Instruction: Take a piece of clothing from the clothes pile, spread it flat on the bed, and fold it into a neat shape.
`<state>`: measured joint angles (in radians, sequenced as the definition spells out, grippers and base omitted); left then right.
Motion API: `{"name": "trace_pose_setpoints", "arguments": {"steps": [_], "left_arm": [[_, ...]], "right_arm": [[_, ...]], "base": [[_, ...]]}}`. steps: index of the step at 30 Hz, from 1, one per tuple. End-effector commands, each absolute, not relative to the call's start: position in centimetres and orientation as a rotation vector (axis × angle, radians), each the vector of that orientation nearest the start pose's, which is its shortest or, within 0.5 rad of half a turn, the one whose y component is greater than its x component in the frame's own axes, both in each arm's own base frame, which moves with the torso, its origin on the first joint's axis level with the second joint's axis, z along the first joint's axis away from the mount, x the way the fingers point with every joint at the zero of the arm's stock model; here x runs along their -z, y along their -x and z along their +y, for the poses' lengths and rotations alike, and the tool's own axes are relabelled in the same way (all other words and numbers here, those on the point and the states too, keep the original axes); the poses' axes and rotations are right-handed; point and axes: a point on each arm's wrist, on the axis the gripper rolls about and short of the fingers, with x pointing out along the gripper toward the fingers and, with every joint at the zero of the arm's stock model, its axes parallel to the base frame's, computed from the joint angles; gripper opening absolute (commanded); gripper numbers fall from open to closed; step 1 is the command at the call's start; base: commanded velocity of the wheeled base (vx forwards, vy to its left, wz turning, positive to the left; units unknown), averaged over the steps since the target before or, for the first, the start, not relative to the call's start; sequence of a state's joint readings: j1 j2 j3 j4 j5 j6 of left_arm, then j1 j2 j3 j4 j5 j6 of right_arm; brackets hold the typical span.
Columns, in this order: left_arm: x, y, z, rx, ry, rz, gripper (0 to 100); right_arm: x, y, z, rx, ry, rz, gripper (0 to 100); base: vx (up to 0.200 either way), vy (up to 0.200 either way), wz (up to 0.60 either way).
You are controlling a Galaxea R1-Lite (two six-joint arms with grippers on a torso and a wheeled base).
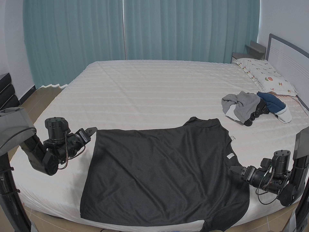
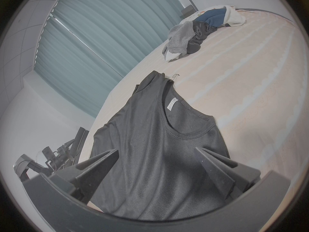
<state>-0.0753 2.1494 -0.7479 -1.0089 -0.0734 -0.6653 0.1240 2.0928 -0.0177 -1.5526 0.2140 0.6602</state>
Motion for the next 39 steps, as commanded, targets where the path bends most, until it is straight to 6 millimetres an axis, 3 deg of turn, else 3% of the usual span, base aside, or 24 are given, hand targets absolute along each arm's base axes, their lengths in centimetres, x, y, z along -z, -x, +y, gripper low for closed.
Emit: {"name": "trace_pose_setpoints", "arguments": {"steps": [1,4,8,11,27,28,34,39], "left_arm": [[-2.2,-42.7,-3.5,-0.013,0.724,0.458,100],[-2.6,-44.5,-3.7,-0.024,0.797,0.446,100],[-0.8,-46.5,-3.9,-0.036,0.828,0.445,100],[0.1,-46.8,-3.9,-0.047,0.819,0.451,100],[0.3,-46.6,-3.6,-0.056,0.804,0.458,100],[0.3,-46.6,-3.6,-0.055,0.802,0.458,0],[-0.3,-46.8,-2.5,-0.107,0.797,0.388,0],[-1.1,-47.1,-1.4,-0.126,0.806,0.308,0]], "right_arm": [[-2.0,-21.4,3.2,-0.142,-0.662,0.618,100],[-2.0,-21.4,3.2,-0.142,-0.662,0.618,100],[-1.8,-21.3,3.2,-0.139,-0.661,0.633,100],[-1.8,-21.3,3.2,-0.141,-0.661,0.632,100],[-1.6,-21.2,3.2,-0.116,-0.653,0.653,100],[-1.6,-21.2,3.2,-0.117,-0.653,0.65,100],[-2.2,-21.6,3.2,-0.133,-0.641,0.596,100],[-3.5,-26.0,3.1,-0.167,-0.597,0.451,100]], "base": [[0.0,0.0,0.0],[0.0,0.0,0.0],[0.0,0.0,0.0],[0.0,0.0,0.0],[0.0,0.0,0.0],[0.0,0.0,0.0],[0.0,0.0,0.0],[0.0,0.0,0.0]]}}
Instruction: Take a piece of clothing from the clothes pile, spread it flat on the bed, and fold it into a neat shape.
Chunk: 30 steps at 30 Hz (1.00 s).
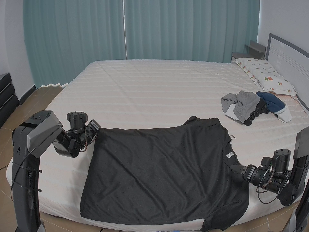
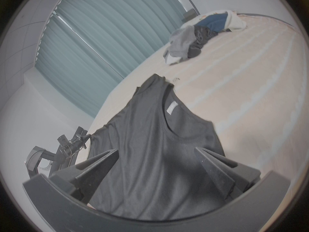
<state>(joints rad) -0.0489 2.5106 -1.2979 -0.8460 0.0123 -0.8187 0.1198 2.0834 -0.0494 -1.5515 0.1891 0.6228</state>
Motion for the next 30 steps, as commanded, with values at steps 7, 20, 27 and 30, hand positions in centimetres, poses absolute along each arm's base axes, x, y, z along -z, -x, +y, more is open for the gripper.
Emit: {"name": "trace_pose_setpoints", "arguments": {"steps": [7,20,27,30], "left_arm": [[-1.3,-46.8,-1.5,-0.123,0.804,0.309,0],[-1.2,-47.0,-1.6,-0.1,0.805,0.326,100],[-1.0,-46.8,-1.7,-0.015,0.823,0.369,100],[-0.8,-46.8,-1.9,0.004,0.823,0.389,100]], "right_arm": [[-5.0,-32.8,3.2,-0.136,-0.593,0.429,100],[-4.0,-40.3,3.2,-0.102,-0.563,0.519,100],[-4.4,-42.2,3.1,-0.096,-0.56,0.526,100],[-4.0,-42.6,3.2,-0.096,-0.558,0.534,100]], "base": [[0.0,0.0,0.0],[0.0,0.0,0.0],[0.0,0.0,0.0],[0.0,0.0,0.0]]}}
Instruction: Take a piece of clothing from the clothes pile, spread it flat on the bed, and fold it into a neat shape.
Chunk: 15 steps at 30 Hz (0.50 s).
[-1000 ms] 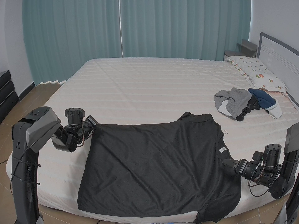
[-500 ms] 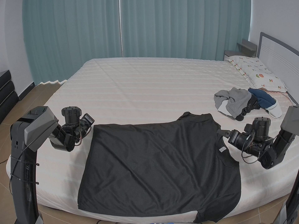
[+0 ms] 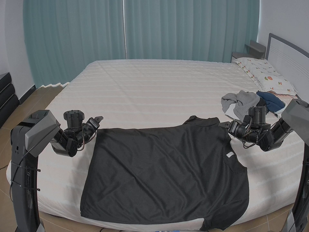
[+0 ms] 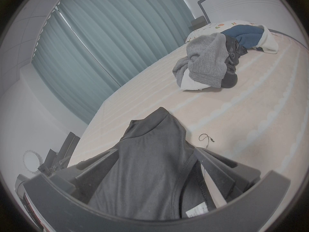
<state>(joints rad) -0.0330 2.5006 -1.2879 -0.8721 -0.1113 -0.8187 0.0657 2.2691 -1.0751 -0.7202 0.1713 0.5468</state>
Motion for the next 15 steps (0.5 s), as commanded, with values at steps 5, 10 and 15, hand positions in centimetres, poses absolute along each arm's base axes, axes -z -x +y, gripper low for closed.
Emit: {"name": "trace_pose_setpoints", "arguments": {"steps": [5,10,15], "left_arm": [[-0.4,-46.7,-2.2,0.023,0.823,0.407,100],[-0.4,-46.5,-2.4,0.04,0.824,0.418,100],[0.2,-45.9,-3.5,0.08,0.823,0.463,0]], "right_arm": [[-3.2,-43.1,3.3,-0.113,-0.52,0.538,100],[-3.3,-43.4,3.3,-0.116,-0.52,0.53,100],[-2.7,-45.2,2.9,-0.108,-0.521,0.523,100]], "base": [[0.0,0.0,0.0],[0.0,0.0,0.0],[0.0,0.0,0.0]]}}
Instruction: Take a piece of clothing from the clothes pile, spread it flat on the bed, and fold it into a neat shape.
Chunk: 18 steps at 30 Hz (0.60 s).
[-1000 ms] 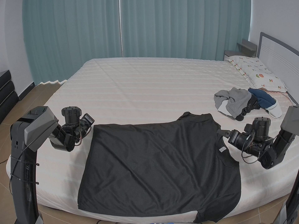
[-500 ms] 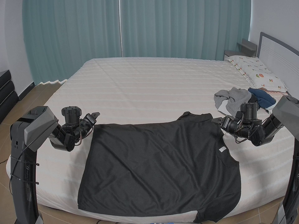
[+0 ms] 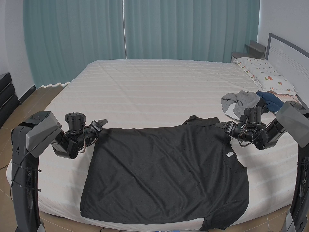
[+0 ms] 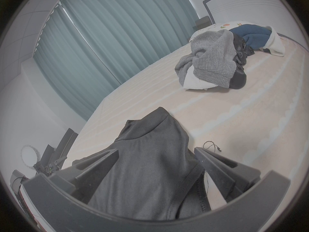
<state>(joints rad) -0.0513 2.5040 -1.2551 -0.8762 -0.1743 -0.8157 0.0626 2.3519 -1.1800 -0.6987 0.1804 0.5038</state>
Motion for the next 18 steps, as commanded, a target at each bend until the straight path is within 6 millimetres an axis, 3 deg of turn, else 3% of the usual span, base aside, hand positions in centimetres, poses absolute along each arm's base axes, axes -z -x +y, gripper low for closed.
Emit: {"name": "trace_pose_setpoints", "arguments": {"steps": [1,9,15,18], "left_arm": [[0.4,-45.9,-3.7,0.083,0.821,0.469,0],[0.2,-46.1,-3.3,0.067,0.82,0.447,0],[0.0,-46.1,-3.3,0.036,0.813,0.428,0],[0.0,-46.1,-3.3,0.036,0.813,0.428,0]], "right_arm": [[-2.7,-45.7,2.9,-0.101,-0.523,0.533,100],[-1.9,-47.3,2.9,-0.091,-0.521,0.536,100],[0.5,-49.6,2.9,-0.05,-0.512,0.507,100],[0.2,-50.5,2.8,-0.032,-0.508,0.472,100]], "base": [[0.0,0.0,0.0],[0.0,0.0,0.0],[0.0,0.0,0.0],[0.0,0.0,0.0]]}}
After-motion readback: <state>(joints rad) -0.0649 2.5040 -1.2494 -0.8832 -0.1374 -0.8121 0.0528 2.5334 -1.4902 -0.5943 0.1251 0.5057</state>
